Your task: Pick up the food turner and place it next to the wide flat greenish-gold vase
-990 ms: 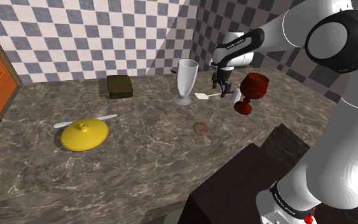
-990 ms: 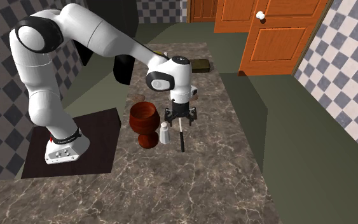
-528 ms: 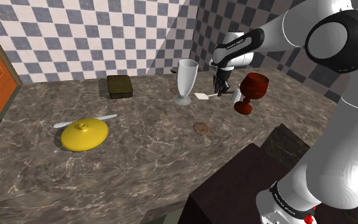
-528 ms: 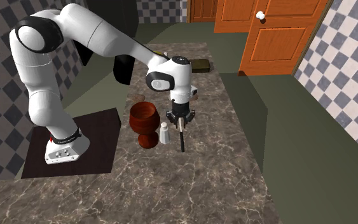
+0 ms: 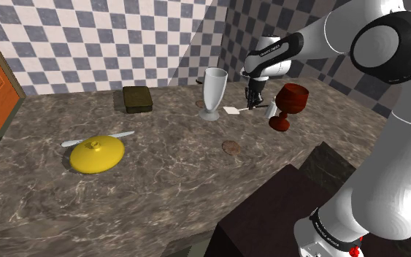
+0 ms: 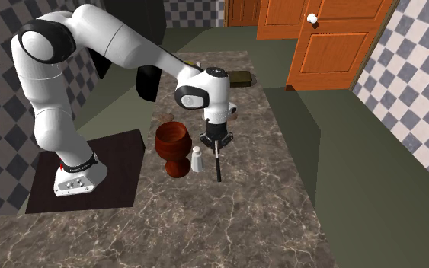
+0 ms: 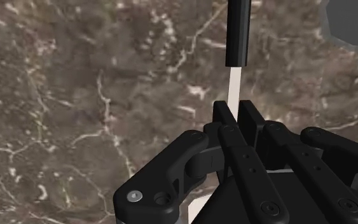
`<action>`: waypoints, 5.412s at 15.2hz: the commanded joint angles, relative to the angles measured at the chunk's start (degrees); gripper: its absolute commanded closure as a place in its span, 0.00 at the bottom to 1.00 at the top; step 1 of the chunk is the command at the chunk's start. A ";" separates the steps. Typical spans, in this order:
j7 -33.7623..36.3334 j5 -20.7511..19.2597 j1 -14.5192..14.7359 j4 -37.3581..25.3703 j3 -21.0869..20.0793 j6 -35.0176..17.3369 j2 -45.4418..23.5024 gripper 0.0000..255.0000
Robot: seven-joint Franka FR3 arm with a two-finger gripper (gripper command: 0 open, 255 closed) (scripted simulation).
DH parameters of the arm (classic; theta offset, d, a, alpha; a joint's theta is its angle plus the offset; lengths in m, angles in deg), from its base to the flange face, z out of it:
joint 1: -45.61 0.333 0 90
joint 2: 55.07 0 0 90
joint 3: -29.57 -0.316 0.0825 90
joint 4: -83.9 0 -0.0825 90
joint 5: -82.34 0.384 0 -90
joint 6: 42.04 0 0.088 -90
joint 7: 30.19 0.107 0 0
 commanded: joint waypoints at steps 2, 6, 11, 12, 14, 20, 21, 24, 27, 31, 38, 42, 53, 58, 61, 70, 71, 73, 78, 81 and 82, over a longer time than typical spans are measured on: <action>0.31 -0.55 0.18 -0.54 0.19 1.35 0.90 1.00; 0.86 -1.57 0.48 -1.79 0.49 4.09 2.59 1.00; 1.43 -2.65 0.79 -3.64 0.75 7.59 4.46 1.00; 1.53 -2.84 0.84 -4.04 0.79 8.29 4.80 1.00; 1.71 -3.20 0.93 -4.90 0.85 9.72 5.45 1.00; 2.12 -4.09 1.15 -7.77 0.97 14.04 7.09 1.00; 2.17 -4.21 1.18 -8.30 0.99 14.76 7.32 1.00; 2.28 -4.52 1.25 -9.95 1.01 16.96 7.94 1.00; 2.35 -4.75 1.31 -11.52 1.03 18.93 8.40 1.00; 8.87 -7.38 4.59 -6.21 -1.37 18.32 13.33 1.00; 19.85 -9.82 9.31 0.38 -6.61 18.21 19.54 1.00; 25.78 -10.11 11.72 2.69 -9.95 18.43 21.69 1.00; 41.00 -8.50 18.59 3.76 -18.98 19.40 22.56 1.00; 47.51 -7.39 21.72 1.67 -22.85 20.00 20.66 1.00; 51.31 -6.81 23.58 -0.37 -25.05 20.46 18.88 1.00; 62.30 -6.02 29.13 -10.11 -30.86 22.65 10.86 1.00; 63.48 -6.05 29.76 -11.55 -31.42 23.01 9.72 1.00; 64.60 -6.10 30.36 -12.34 -31.90 22.62 8.51 1.00; 64.76 -6.21 30.35 -9.46 -31.89 18.95 7.72 1.00; 64.86 -6.28 30.35 -7.89 -31.88 16.78 7.10 1.00; 64.90 -6.31 30.35 -7.39 -31.87 16.06 6.88 1.00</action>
